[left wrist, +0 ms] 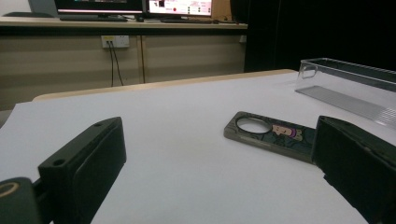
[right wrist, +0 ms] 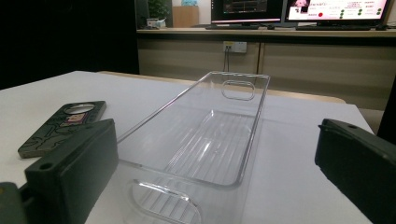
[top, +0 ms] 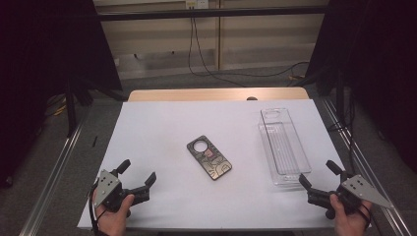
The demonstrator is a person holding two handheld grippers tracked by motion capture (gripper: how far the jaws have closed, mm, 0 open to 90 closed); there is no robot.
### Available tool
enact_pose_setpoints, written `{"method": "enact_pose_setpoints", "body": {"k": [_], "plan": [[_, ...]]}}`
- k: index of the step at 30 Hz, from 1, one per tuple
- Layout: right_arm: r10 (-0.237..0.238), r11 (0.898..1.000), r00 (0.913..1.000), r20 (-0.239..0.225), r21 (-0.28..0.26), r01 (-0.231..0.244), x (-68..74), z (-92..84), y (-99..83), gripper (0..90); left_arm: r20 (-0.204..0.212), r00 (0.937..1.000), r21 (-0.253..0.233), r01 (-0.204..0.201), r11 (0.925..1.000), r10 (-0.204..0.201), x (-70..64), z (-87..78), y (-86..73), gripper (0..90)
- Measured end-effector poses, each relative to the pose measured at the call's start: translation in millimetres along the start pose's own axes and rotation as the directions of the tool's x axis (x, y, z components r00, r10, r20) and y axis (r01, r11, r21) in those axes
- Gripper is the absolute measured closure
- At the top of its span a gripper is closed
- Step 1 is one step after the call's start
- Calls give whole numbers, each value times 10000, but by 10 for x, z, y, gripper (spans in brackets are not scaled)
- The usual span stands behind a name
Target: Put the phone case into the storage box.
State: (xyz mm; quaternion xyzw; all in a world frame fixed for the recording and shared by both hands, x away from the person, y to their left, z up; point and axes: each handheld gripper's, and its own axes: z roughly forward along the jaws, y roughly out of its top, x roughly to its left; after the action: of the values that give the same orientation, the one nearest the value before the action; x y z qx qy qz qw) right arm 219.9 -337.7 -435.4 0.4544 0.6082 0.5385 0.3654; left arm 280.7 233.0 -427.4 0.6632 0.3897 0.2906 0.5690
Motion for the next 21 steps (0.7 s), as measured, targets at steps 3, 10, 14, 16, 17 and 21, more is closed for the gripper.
{"method": "enact_pose_setpoints", "body": {"k": [3, 10, 14, 16, 17, 21], "plan": [[28, 10000, 10000, 7, -2, -28, 0, 2, -4, 0, -24, 10000, 29, 17, 10000, -17, -1, -1, -6, 32], [176, 9997, 9998, -101, 191, -174, 3, 17, -28, 0, 374, 9993, 24, -71, 10000, 70, -49, 53, 6, 30], [160, 9998, 9997, -179, 129, -158, 19, 18, -20, 0, 545, 9984, 99, -132, 9999, 126, -79, 44, 13, 30], [180, 9998, 9997, -166, 83, -178, 23, 14, -18, 0, 641, 9978, 106, -153, 9998, 146, -89, 46, 28, 30], [198, 9998, 9997, -153, 81, -197, 23, 16, -17, 0, 700, 9974, 166, -187, 9997, 174, -98, 51, 36, 31], [83, 9996, 9994, -346, 281, -73, 52, 31, -21, 0, 990, 9947, 415, -327, 9986, 285, -146, 90, 31, 44]]}}
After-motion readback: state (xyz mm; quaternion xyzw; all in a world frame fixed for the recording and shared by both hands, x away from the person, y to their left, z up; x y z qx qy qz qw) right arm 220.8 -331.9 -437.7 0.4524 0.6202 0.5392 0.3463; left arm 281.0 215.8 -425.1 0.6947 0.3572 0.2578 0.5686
